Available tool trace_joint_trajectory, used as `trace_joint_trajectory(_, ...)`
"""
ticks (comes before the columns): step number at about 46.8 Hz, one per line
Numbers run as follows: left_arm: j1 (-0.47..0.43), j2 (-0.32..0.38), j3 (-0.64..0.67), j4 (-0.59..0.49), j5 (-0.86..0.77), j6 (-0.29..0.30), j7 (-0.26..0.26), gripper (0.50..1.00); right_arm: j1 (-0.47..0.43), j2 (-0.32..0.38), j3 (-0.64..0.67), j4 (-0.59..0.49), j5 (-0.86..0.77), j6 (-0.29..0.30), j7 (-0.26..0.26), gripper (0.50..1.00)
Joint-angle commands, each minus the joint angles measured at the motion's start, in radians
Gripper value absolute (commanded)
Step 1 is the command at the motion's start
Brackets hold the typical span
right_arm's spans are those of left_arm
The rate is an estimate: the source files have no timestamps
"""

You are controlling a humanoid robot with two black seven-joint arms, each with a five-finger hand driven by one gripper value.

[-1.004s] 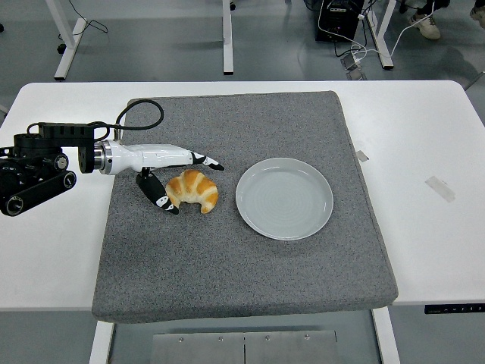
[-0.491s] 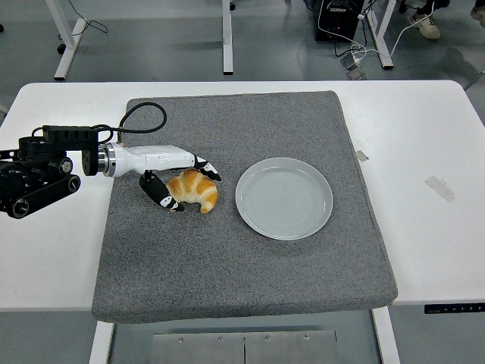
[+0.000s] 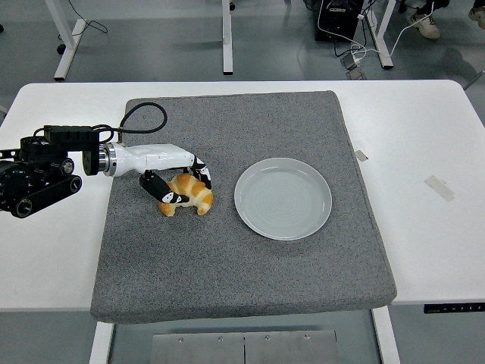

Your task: Place the bread on the plate

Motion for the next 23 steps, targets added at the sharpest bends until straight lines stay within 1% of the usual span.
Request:
trace_joint_trajectory(1, -0.003, -0.008, -0.001, 0.004, -0.002, 0.0, 0.0, 0.505, -0.001, 0.0, 0.0, 0.0, 0.0, 0.0, 0.0, 1.0)
trace_joint_trajectory(12, -0.006, -0.008, -0.001, 0.013, -0.01, -0.001, 0.0, 0.5, 0.001, 0.0, 0.0, 0.0, 0.0, 0.0, -0.001, 1.0)
trace_joint_trajectory(18, -0.028, -0.008, -0.008, 0.013, -0.027, -0.003, 0.0, 0.5, 0.001, 0.0, 0.0, 0.0, 0.0, 0.0, 0.0, 1.0)
trace_joint_trajectory(23, -0.048, -0.009, -0.012, 0.012, -0.09, -0.012, 0.0, 0.5, 0.001, 0.0, 0.0, 0.0, 0.0, 0.0, -0.001, 1.0)
